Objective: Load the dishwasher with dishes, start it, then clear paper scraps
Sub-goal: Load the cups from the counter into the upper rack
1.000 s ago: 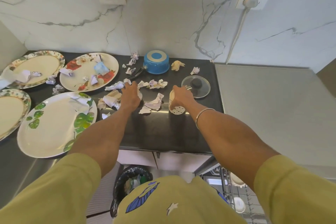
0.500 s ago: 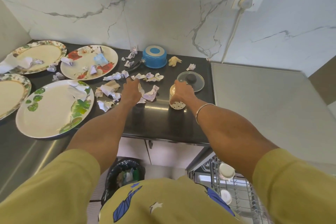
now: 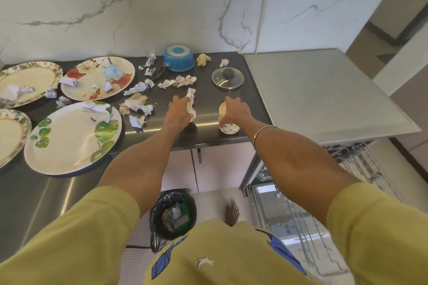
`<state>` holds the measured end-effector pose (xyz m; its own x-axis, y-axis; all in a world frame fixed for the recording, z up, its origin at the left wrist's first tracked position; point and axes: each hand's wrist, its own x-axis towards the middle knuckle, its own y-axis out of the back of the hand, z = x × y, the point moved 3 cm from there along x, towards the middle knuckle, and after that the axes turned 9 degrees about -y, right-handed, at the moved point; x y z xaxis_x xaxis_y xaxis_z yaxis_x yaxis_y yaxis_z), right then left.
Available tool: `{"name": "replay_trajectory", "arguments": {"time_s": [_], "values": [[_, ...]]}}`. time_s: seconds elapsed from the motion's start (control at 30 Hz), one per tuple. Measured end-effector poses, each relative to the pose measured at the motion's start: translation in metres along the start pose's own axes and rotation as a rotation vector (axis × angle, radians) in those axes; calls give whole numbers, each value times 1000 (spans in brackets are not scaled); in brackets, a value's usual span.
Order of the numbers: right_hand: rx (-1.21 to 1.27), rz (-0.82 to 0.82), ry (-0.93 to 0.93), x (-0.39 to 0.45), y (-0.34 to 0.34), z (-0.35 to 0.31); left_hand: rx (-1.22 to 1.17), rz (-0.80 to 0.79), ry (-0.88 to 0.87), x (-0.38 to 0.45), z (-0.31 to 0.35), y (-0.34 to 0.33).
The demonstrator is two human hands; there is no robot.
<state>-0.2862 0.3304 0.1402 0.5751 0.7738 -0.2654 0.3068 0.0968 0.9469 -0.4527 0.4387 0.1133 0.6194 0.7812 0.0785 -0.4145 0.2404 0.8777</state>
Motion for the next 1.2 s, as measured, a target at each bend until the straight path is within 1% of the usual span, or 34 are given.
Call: {"name": "replay_trajectory", "arguments": {"time_s": [0.1, 0.3, 0.6, 0.87, 1.2], "values": [[27, 12, -47, -33, -10, 6, -15, -15, -71, -25, 10, -5], [57, -12, -144, -94, -26, 28, -40, -107, -103, -74, 30, -21], [85, -13, -210, -150, -44, 77, -67, -108, -162, -121, 77, -45], [118, -23, -158, -188, -57, 131, -22, -143, -116, -176, 127, -70], [44, -87, 10, -256, -81, 221, 1, -92, -11, -262, 202, -121]]}}
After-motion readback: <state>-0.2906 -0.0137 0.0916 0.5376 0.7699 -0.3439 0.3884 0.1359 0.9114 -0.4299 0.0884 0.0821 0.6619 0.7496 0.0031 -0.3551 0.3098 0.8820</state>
